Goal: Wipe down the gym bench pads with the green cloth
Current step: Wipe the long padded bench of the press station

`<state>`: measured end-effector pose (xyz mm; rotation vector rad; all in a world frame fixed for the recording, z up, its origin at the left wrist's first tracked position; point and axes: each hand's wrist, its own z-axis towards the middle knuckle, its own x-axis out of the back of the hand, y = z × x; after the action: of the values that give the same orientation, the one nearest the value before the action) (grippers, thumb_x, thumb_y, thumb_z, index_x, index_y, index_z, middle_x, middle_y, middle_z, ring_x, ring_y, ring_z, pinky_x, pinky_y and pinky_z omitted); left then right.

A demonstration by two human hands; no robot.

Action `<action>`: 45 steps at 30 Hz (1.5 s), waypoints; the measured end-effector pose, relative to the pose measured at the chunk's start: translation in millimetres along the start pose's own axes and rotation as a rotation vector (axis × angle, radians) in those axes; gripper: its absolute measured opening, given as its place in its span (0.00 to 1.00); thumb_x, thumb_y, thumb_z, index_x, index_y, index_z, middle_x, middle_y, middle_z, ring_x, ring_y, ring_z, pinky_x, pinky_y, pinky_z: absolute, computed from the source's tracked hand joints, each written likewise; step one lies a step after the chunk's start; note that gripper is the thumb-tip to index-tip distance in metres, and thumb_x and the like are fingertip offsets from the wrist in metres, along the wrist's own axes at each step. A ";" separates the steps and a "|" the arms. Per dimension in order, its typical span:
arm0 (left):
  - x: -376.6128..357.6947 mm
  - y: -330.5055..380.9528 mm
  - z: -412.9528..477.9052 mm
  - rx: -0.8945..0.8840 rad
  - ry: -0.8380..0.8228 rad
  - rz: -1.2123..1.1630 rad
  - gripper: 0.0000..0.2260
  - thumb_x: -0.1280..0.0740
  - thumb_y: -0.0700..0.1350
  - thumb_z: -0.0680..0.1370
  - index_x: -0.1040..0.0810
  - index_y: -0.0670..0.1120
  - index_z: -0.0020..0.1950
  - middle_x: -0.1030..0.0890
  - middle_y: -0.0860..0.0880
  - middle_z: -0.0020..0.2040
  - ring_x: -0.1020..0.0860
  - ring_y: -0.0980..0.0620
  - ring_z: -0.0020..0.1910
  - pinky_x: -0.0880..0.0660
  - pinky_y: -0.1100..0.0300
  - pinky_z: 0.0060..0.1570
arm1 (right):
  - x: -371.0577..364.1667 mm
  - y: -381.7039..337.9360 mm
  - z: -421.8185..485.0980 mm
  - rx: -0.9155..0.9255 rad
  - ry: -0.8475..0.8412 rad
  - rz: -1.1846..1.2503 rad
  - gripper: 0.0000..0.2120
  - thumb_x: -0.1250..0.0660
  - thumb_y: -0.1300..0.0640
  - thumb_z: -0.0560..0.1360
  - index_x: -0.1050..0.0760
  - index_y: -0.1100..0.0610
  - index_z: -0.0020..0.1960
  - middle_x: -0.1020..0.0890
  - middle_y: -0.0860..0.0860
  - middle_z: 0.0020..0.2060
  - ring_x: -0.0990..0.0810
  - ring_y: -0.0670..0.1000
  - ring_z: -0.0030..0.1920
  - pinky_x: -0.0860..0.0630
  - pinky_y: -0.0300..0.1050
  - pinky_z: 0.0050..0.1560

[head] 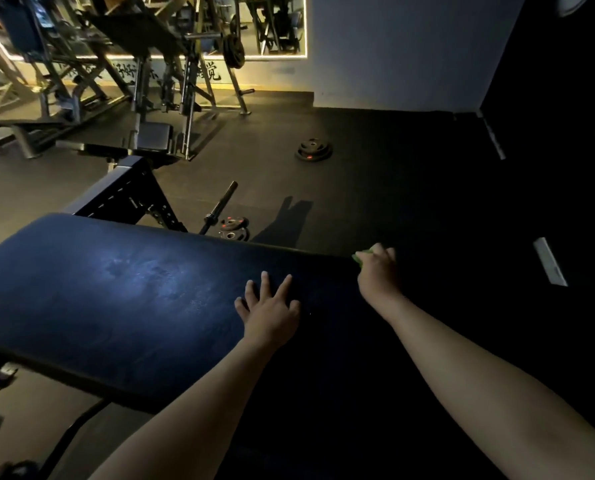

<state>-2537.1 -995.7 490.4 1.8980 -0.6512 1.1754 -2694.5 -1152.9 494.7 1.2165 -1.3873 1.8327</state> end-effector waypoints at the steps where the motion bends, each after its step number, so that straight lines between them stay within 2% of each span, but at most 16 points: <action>1: -2.1 0.8 -0.3 -0.002 0.008 -0.006 0.27 0.47 0.57 0.82 0.51 0.64 0.80 0.58 0.47 0.83 0.62 0.40 0.80 0.61 0.36 0.75 | -1.8 -5.1 -3.1 -0.007 0.006 0.008 0.17 0.44 0.66 0.79 0.24 0.57 0.65 0.28 0.57 0.62 0.32 0.58 0.61 0.32 0.48 0.61; 6: -4.0 -3.4 0.2 -0.003 0.039 -0.017 0.26 0.46 0.57 0.81 0.47 0.65 0.80 0.56 0.47 0.83 0.60 0.41 0.80 0.61 0.37 0.75 | -21.1 -53.3 -14.3 0.084 -0.056 0.082 0.19 0.41 0.66 0.77 0.21 0.55 0.64 0.26 0.56 0.62 0.27 0.59 0.61 0.30 0.48 0.64; 10: -5.4 -3.6 0.3 -0.022 0.066 -0.008 0.26 0.45 0.56 0.81 0.47 0.65 0.80 0.55 0.47 0.83 0.59 0.41 0.80 0.60 0.37 0.75 | -31.6 -78.0 -30.0 0.303 -0.195 0.170 0.17 0.38 0.63 0.77 0.19 0.55 0.63 0.22 0.57 0.61 0.24 0.57 0.61 0.29 0.46 0.66; 12: -6.1 -5.8 1.1 -0.020 0.074 -0.008 0.26 0.44 0.57 0.81 0.46 0.64 0.80 0.54 0.48 0.83 0.59 0.41 0.80 0.59 0.38 0.75 | -30.9 -71.3 -28.0 0.374 -0.199 0.186 0.17 0.37 0.64 0.76 0.20 0.56 0.63 0.22 0.58 0.59 0.24 0.58 0.60 0.30 0.47 0.65; 14: -6.1 -6.6 1.7 -0.015 0.081 -0.015 0.26 0.44 0.58 0.81 0.45 0.64 0.79 0.53 0.48 0.83 0.58 0.42 0.80 0.59 0.38 0.75 | -25.6 -51.7 -13.1 0.336 -0.081 0.103 0.16 0.36 0.62 0.77 0.20 0.57 0.63 0.23 0.58 0.59 0.27 0.61 0.60 0.32 0.46 0.63; 16: -6.6 -6.7 0.6 -0.017 0.085 -0.014 0.26 0.44 0.57 0.81 0.45 0.64 0.79 0.53 0.48 0.83 0.59 0.42 0.80 0.60 0.39 0.74 | -16.0 -27.2 3.0 0.181 0.003 -0.036 0.16 0.40 0.60 0.79 0.23 0.55 0.64 0.28 0.56 0.64 0.32 0.60 0.65 0.35 0.49 0.67; 19: -7.4 -6.4 0.3 -0.027 0.082 -0.028 0.26 0.45 0.57 0.81 0.46 0.64 0.80 0.55 0.47 0.83 0.60 0.42 0.80 0.61 0.39 0.75 | -10.0 -12.2 6.6 0.039 -0.055 -0.163 0.18 0.44 0.50 0.81 0.26 0.53 0.67 0.31 0.55 0.70 0.37 0.58 0.71 0.44 0.57 0.73; 21: -7.8 -6.7 1.8 -0.028 0.072 -0.039 0.26 0.45 0.57 0.81 0.46 0.63 0.80 0.55 0.48 0.83 0.61 0.43 0.80 0.62 0.38 0.75 | -17.5 -20.9 -4.1 0.059 -0.135 -0.139 0.26 0.42 0.41 0.80 0.29 0.56 0.71 0.33 0.58 0.72 0.40 0.59 0.74 0.47 0.57 0.75; 22: -7.8 -6.7 2.2 -0.027 0.066 -0.042 0.26 0.45 0.57 0.81 0.47 0.63 0.80 0.55 0.48 0.83 0.61 0.43 0.80 0.62 0.38 0.75 | -21.3 -26.9 -10.5 0.061 -0.164 -0.103 0.29 0.40 0.40 0.79 0.32 0.57 0.73 0.35 0.59 0.73 0.42 0.60 0.75 0.47 0.55 0.76; 24: -7.9 -6.6 2.4 -0.025 0.067 -0.044 0.26 0.44 0.57 0.81 0.46 0.63 0.80 0.55 0.48 0.83 0.61 0.43 0.80 0.62 0.37 0.75 | -26.3 -38.1 -18.5 0.092 -0.137 -0.035 0.24 0.37 0.49 0.80 0.31 0.58 0.73 0.35 0.58 0.73 0.39 0.59 0.75 0.43 0.51 0.74; 27: -7.9 -6.8 2.0 -0.017 0.080 -0.049 0.27 0.43 0.56 0.81 0.45 0.63 0.79 0.54 0.48 0.83 0.60 0.43 0.80 0.62 0.38 0.75 | -26.3 -50.8 -26.3 0.176 -0.070 0.003 0.19 0.41 0.63 0.78 0.25 0.58 0.68 0.29 0.56 0.69 0.30 0.58 0.69 0.36 0.47 0.69; 33: -8.3 -8.0 2.9 -0.033 0.097 -0.049 0.27 0.43 0.56 0.81 0.45 0.61 0.80 0.54 0.47 0.83 0.60 0.44 0.81 0.61 0.40 0.75 | -26.6 -53.7 -35.3 0.443 -0.219 0.179 0.21 0.37 0.67 0.74 0.20 0.55 0.64 0.23 0.52 0.65 0.25 0.52 0.66 0.33 0.43 0.70; 36: -9.3 -9.9 4.1 -0.037 0.108 -0.050 0.27 0.43 0.56 0.82 0.45 0.60 0.80 0.54 0.48 0.83 0.60 0.45 0.81 0.61 0.40 0.76 | -24.1 -37.0 -8.2 0.267 -0.043 0.183 0.22 0.39 0.71 0.74 0.21 0.59 0.65 0.24 0.56 0.67 0.26 0.55 0.67 0.33 0.44 0.71; 39: -10.6 -9.2 3.5 -0.035 0.117 -0.062 0.27 0.43 0.56 0.81 0.45 0.59 0.80 0.53 0.47 0.83 0.60 0.45 0.81 0.61 0.40 0.76 | -25.5 -30.1 8.6 0.074 -0.024 0.126 0.21 0.41 0.68 0.77 0.25 0.59 0.69 0.27 0.56 0.69 0.28 0.57 0.69 0.33 0.47 0.70; 42: -10.5 -8.3 3.2 -0.024 0.122 -0.070 0.28 0.42 0.56 0.81 0.46 0.57 0.81 0.53 0.48 0.83 0.60 0.46 0.81 0.61 0.41 0.76 | -31.8 -50.0 -2.5 0.161 -0.067 0.097 0.20 0.40 0.65 0.77 0.23 0.56 0.66 0.25 0.55 0.66 0.26 0.57 0.65 0.33 0.47 0.67; 45: -9.8 -8.5 4.0 -0.002 0.138 -0.102 0.32 0.41 0.55 0.81 0.49 0.51 0.82 0.52 0.49 0.83 0.58 0.47 0.81 0.61 0.43 0.76 | -36.4 -67.6 -28.1 0.335 -0.124 0.141 0.20 0.39 0.66 0.76 0.20 0.55 0.64 0.23 0.52 0.65 0.25 0.54 0.66 0.32 0.44 0.67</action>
<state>-2533.0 -994.2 477.5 1.8079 -0.4753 1.2274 -2631.7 -1100.6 491.5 1.4501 -1.2925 2.1868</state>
